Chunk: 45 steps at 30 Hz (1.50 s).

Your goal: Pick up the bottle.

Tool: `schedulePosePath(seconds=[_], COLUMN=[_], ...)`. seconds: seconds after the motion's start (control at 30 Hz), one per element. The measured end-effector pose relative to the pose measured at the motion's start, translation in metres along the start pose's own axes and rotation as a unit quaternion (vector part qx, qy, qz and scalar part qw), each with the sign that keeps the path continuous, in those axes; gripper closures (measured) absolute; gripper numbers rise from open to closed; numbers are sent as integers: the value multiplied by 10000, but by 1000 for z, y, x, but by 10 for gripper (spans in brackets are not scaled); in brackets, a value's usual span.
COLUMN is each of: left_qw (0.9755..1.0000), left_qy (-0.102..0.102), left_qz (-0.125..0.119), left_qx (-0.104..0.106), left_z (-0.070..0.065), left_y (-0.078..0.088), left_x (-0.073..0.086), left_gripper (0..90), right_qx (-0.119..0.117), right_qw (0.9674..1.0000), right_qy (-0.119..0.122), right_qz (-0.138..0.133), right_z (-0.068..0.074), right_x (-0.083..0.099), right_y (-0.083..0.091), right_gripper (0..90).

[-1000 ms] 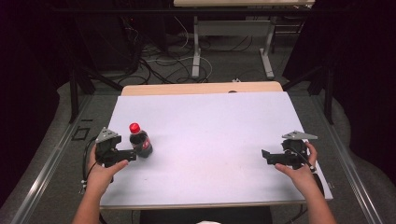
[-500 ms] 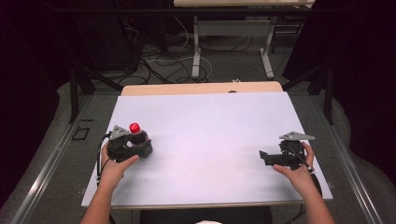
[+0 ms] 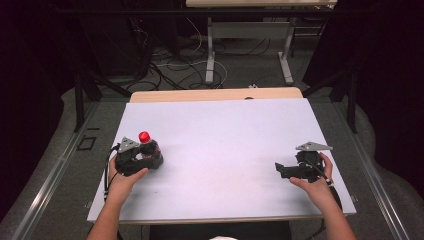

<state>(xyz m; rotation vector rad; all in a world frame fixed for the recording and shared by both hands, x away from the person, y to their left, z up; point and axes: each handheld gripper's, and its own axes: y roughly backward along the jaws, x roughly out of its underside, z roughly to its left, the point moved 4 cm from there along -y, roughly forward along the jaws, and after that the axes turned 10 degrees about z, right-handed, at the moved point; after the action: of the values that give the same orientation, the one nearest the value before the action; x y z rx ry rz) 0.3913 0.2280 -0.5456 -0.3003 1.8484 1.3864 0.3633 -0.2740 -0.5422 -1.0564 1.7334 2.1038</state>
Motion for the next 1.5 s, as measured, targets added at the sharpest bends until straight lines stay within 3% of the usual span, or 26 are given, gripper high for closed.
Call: schedulePosePath(seconds=[0.17, 0.4, 0.67, 0.83, 0.97, 1.07, 1.2, 1.33, 1.4, 1.43, 1.5], left_qw=[9997, 9991, 9992, 9988, 9986, 9979, 9966, 9945, 9942, 9926, 9918], left_qy=[-186, -325, -294, -424, -516, -640, -807, -990, -1010, -1128, -1175], left_qz=[-47, -81, -123, -105, -65, -2, -54, -31, -41, 1, -9], left_qx=[-180, -276, -240, -199, -65, 43, 138, 342, 378, 456, 504], left_z=[-1, -3, -9, -18, -29, -40, -57, -83, -89, -99, -105], left_y=[1, 3, 8, 14, 16, 18, 19, 16, 14, 10, 8], left_x=[-1, -1, -6, -11, -16, -21, -29, -41, -43, -46, -48], left_gripper=[285, 296, 299, 299, 299, 299, 300, 301, 301, 301, 301], right_qx=[-33, -62, -66, -66, -131, -329, -424, -627, -657, -715, -787], right_qw=[10000, 9999, 9999, 9998, 9998, 9990, 9982, 9943, 9936, 9913, 9897], right_qy=[35, 80, 125, 172, 181, 305, 404, 737, 765, 865, 904], right_qz=[29, 57, 30, 9, -1, -40, -156, -442, -509, -692, -780], right_z=[2, 5, 7, 8, 11, 20, 29, 48, 53, 63, 73], right_x=[1, 1, 0, -1, -3, -10, -19, -41, -46, -57, -67], right_y=[-3, -6, -6, -5, -4, 2, 8, 23, 26, 33, 40], right_gripper=[0, 0, 0, 0, 12, 79, 160, 197, 205, 226, 247])
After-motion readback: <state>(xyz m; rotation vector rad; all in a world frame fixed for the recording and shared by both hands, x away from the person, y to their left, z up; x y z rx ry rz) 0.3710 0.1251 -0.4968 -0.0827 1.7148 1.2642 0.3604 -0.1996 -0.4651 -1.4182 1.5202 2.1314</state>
